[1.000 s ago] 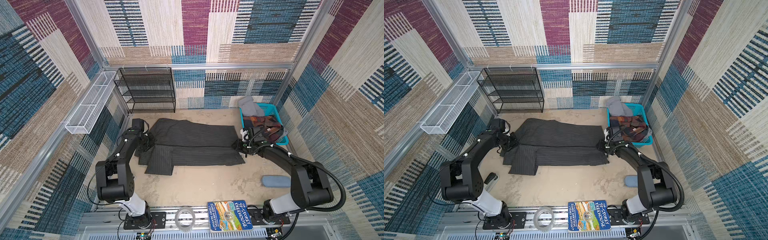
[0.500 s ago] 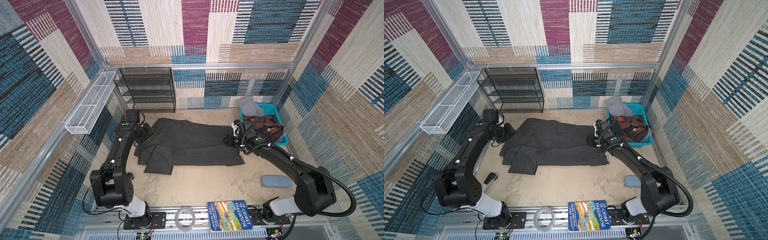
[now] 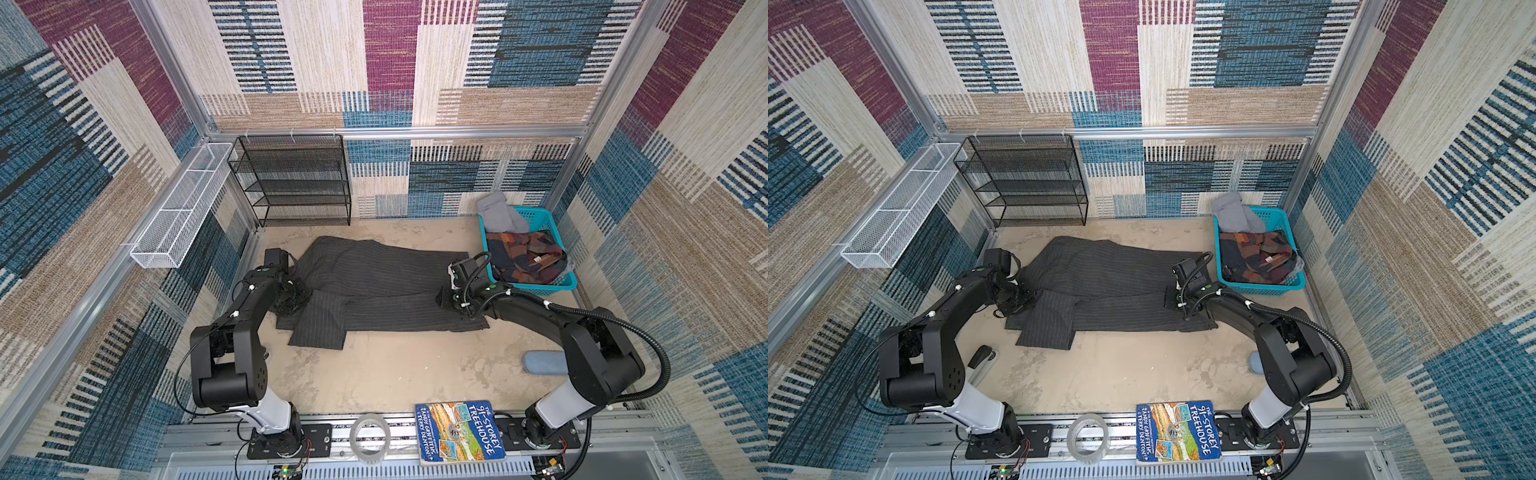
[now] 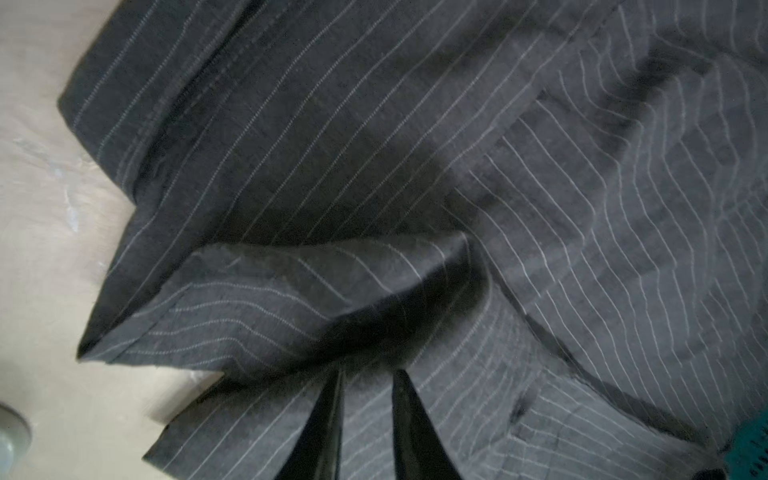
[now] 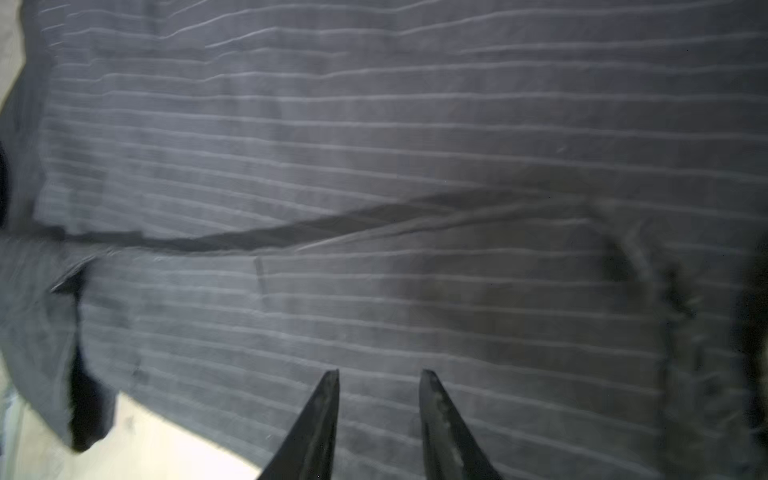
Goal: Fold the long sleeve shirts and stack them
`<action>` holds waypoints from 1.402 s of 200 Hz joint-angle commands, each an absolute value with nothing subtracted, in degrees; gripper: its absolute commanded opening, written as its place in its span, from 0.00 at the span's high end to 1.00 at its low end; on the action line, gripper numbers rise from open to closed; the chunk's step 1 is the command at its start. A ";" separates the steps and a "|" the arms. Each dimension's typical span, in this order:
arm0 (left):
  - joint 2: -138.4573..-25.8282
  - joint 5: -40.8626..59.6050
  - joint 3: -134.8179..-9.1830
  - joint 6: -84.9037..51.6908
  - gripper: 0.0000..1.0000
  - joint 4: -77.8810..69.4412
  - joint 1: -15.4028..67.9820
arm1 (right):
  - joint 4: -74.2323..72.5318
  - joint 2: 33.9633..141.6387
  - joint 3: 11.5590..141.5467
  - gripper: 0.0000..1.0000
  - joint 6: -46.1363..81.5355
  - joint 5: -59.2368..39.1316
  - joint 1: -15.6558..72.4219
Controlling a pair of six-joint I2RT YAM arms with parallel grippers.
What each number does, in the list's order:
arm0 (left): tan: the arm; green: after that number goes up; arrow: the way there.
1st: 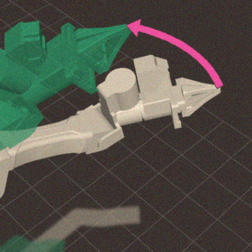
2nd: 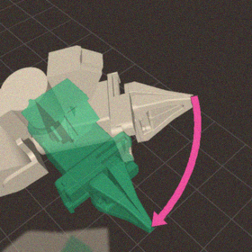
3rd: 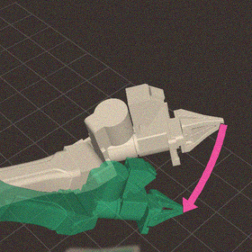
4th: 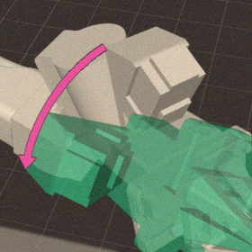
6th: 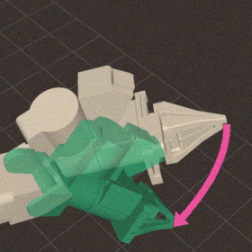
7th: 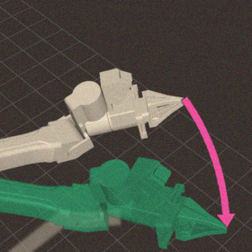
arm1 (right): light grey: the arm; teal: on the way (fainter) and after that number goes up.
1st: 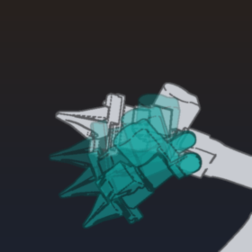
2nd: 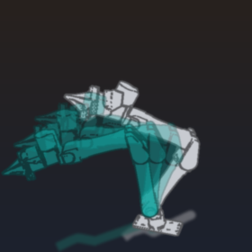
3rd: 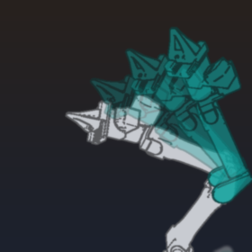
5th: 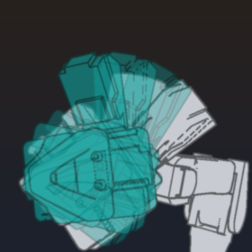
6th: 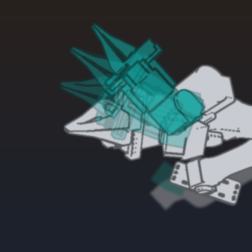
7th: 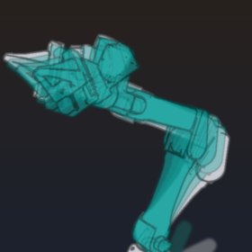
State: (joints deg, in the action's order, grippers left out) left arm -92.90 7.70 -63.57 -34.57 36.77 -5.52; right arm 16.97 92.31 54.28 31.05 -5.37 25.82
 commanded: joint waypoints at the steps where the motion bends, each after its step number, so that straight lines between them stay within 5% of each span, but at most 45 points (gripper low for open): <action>1: -94.81 4.54 -65.19 -36.60 0.72 33.38 -5.62 | 13.96 94.45 53.83 0.66 28.54 -5.07 23.53; 101: -107.88 0.70 -76.66 -36.95 0.75 35.72 -8.04 | 15.27 105.11 59.20 0.70 19.44 -3.49 14.73; 153: -96.46 7.54 -76.78 -36.25 0.63 39.83 -8.03 | 16.87 97.12 63.41 0.63 16.51 -7.68 15.82; 210: -81.55 11.29 -61.29 -38.33 0.65 39.29 -7.73 | 19.41 86.63 63.64 0.53 20.51 -7.30 30.74; 280: -89.54 12.27 -56.08 -41.15 0.79 29.57 -7.56 | 11.36 95.98 66.01 0.47 28.46 -8.95 53.77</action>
State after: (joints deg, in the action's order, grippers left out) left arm -87.35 12.12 -56.40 -39.33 33.82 -7.49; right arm 15.09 92.40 63.83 25.10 -8.47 50.37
